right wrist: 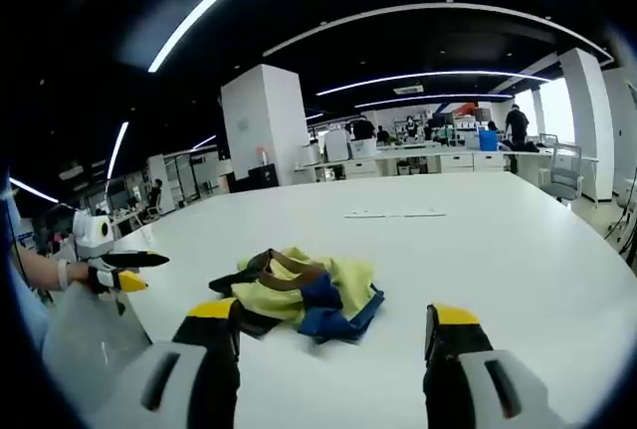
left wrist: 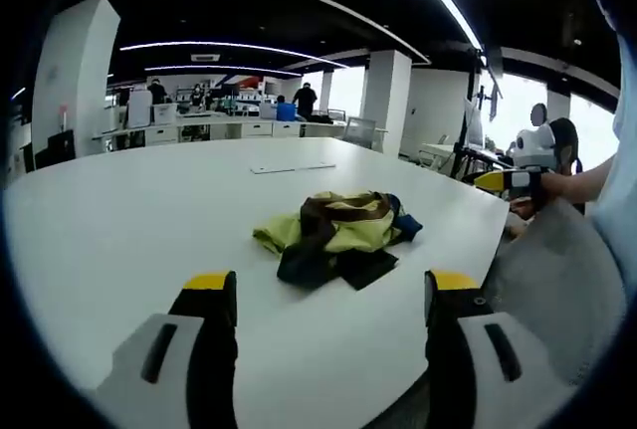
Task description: Fold the garment on the visible template until the final outline fits inside the template.
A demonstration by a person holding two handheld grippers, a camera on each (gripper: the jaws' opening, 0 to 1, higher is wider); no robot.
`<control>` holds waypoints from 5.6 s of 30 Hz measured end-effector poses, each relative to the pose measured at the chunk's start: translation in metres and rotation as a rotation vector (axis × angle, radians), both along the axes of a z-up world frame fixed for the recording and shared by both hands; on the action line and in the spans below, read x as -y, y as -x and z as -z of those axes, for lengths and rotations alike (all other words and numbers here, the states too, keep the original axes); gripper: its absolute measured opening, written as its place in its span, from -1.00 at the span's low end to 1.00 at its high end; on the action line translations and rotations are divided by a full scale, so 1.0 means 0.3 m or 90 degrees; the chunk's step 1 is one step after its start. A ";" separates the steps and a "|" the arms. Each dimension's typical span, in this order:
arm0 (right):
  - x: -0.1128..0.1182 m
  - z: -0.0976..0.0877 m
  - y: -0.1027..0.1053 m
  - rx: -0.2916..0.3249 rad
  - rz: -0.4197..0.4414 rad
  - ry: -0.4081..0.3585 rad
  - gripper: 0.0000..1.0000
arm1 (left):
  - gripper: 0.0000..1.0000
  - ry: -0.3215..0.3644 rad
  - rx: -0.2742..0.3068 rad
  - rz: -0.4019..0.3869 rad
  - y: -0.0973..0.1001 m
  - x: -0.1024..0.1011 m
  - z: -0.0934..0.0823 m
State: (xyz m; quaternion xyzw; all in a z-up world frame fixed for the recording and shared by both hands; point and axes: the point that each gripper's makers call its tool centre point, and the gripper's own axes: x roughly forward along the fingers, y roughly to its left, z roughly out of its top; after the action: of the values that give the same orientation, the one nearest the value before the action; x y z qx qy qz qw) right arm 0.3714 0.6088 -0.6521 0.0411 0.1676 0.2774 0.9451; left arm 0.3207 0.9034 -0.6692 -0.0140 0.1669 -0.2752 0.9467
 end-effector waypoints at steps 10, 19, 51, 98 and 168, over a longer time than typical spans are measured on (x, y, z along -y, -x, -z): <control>-0.002 0.003 0.003 -0.002 -0.001 0.002 0.50 | 0.49 0.002 -0.003 -0.001 0.003 0.000 0.000; 0.000 0.005 0.004 -0.006 0.001 0.004 0.48 | 0.48 -0.004 -0.006 0.003 0.005 -0.001 0.002; 0.016 -0.062 -0.068 0.002 -0.036 0.008 0.06 | 0.31 -0.009 0.031 0.031 -0.140 0.015 -0.076; -0.226 0.307 -0.187 -0.244 -0.135 -0.019 -1.00 | -0.69 -0.026 -0.088 0.148 -0.418 0.158 0.176; 0.051 -0.078 -0.285 -0.046 -0.030 -0.003 -1.00 | -1.00 0.014 -0.020 0.049 -0.448 0.041 -0.125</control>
State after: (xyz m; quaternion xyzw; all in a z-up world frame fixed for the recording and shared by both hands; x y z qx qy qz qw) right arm 0.4570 0.5935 -0.6286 0.0493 0.2022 0.2984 0.9315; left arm 0.4551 0.8911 -0.6317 -0.0223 0.1788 -0.3127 0.9326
